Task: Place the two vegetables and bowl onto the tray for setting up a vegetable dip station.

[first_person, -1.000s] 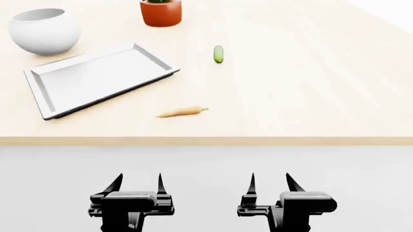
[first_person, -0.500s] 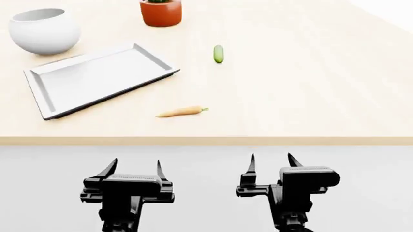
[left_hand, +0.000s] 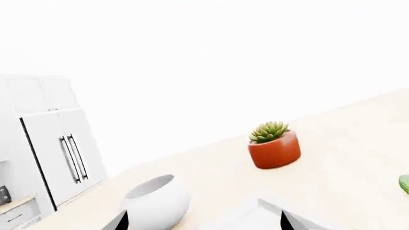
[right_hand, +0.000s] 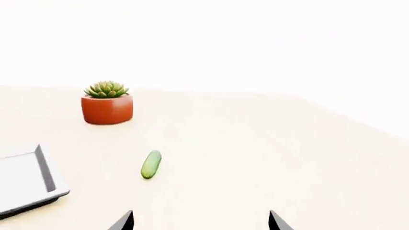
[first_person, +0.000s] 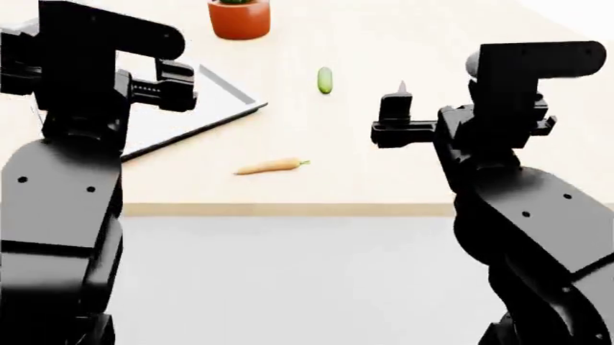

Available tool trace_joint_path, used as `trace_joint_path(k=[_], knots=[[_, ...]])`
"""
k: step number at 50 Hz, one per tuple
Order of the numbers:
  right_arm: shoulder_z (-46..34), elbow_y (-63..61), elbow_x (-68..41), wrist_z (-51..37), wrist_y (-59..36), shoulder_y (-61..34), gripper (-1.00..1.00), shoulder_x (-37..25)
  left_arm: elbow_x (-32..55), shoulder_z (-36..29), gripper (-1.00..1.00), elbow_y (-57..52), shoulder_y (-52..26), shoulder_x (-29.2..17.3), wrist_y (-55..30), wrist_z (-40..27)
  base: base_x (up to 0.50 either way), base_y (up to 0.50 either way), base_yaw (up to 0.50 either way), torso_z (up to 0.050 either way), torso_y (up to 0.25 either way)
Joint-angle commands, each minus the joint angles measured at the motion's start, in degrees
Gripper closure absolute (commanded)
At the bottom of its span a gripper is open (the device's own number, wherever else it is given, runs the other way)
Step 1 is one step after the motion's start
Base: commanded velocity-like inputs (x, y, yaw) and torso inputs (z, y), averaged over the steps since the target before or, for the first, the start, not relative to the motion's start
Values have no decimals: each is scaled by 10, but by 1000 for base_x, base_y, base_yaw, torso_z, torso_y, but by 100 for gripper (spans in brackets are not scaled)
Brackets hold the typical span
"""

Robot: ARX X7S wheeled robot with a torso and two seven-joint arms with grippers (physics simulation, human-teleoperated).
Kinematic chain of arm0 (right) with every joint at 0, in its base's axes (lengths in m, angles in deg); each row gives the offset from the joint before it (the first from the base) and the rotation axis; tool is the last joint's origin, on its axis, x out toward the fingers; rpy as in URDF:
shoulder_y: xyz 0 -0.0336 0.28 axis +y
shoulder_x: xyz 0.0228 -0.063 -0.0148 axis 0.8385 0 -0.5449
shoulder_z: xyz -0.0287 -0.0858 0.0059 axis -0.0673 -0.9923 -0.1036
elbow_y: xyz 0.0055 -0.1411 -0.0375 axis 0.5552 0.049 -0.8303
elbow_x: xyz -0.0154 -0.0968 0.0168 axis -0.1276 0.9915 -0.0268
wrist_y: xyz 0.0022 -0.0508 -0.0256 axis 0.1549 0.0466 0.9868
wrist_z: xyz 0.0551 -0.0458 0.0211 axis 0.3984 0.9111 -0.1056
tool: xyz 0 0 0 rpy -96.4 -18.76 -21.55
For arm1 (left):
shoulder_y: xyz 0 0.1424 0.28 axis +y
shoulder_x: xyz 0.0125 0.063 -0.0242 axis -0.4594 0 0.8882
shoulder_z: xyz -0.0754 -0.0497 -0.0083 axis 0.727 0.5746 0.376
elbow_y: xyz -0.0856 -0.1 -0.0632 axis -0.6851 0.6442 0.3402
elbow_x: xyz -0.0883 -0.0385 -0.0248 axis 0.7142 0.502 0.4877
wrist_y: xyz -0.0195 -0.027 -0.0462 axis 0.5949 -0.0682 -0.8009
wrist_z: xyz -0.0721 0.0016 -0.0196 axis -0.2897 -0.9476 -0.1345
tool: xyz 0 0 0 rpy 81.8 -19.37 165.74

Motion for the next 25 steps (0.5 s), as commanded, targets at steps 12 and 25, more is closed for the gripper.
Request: trace_joint_path(k=[12, 25], knots=[[7, 115, -348, -169, -82, -287, -100, -100, 998, -47, -100, 151, -289, -172, 13, -610, 52, 497, 0, 0, 0], [-7, 118, -360, -175, -76, -293, -100, -109, 995, -46, -100, 150, -289, -182, 19, -608, 466, 236, 0, 0, 0]])
